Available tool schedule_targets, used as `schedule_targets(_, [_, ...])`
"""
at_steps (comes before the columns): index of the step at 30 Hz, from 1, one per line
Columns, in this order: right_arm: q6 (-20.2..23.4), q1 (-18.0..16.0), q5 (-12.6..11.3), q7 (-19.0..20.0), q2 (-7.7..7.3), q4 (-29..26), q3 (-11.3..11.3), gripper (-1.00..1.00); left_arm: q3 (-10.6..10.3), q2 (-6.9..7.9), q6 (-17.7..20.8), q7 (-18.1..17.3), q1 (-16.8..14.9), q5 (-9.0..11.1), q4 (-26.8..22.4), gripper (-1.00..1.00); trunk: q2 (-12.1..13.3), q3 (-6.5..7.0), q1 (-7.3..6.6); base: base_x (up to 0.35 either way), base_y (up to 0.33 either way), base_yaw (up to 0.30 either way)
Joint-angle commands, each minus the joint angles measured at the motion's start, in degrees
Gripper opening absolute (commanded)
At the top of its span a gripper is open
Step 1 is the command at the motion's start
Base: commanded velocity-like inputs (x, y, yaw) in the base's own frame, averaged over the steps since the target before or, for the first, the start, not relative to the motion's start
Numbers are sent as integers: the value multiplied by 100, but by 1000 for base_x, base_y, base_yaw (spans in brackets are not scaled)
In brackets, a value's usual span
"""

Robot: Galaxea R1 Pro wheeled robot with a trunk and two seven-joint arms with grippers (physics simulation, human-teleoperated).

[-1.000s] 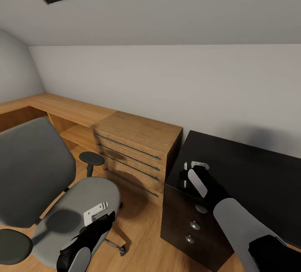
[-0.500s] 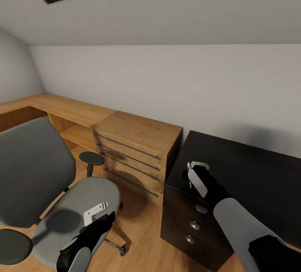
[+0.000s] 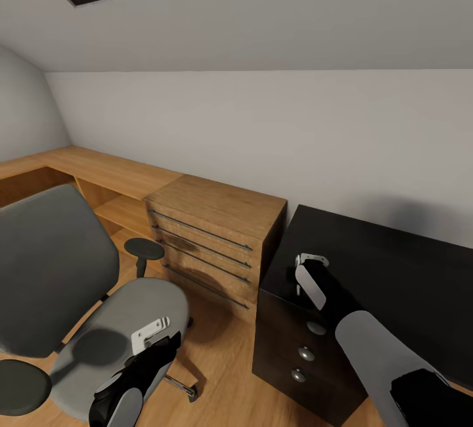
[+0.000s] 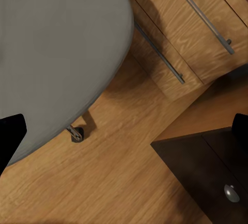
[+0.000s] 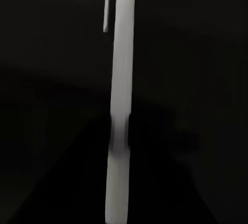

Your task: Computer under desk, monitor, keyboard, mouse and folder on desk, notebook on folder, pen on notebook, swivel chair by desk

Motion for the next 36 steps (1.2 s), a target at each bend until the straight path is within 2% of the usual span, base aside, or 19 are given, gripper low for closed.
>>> schedule_targets(1, [13,-1,-153,-59,-3,225,22,-100,-7,0,9,51,-4,52,-9,100,-3,-7,0,0,0,0])
schedule_targets(4, [13,-1,-153,-59,-2,225,22,-100,-13,0,9,48,-4,52,-9,100,-3,-7,0,0,0,0])
schedule_targets(12, [8,-1,-145,-62,-7,148,32,-100,-54,7,7,35,-4,49,-9,100,318,137,-175,0,0,0])
schedule_targets(17, [5,29,-134,-68,-30,-270,43,-100,-174,9,-1,34,-4,34,-9,100,519,227,-285,0,0,0])
schedule_targets(22, [14,119,-139,-77,-129,-572,47,-100,-221,9,-1,35,-4,33,-4,100,719,316,-395,0,0,0])
schedule_targets(28, [106,465,-136,-88,-202,-1323,45,-100,-381,8,0,34,-4,32,13,100,960,424,-527,0,0,0])
schedule_targets(30, [184,774,-125,-106,-231,-1887,41,-100,-453,9,-4,36,-4,32,21,100,1040,460,-571,0,0,0])
schedule_targets(32, [294,931,-126,-120,-278,-2285,39,-100,-478,9,-3,35,-4,32,24,100,1120,496,-615,0,0,0])
schedule_targets(36, [442,1066,-132,-144,-326,-2639,32,-100,-495,9,-3,34,-4,32,25,100,1281,568,-703,0,0,0])
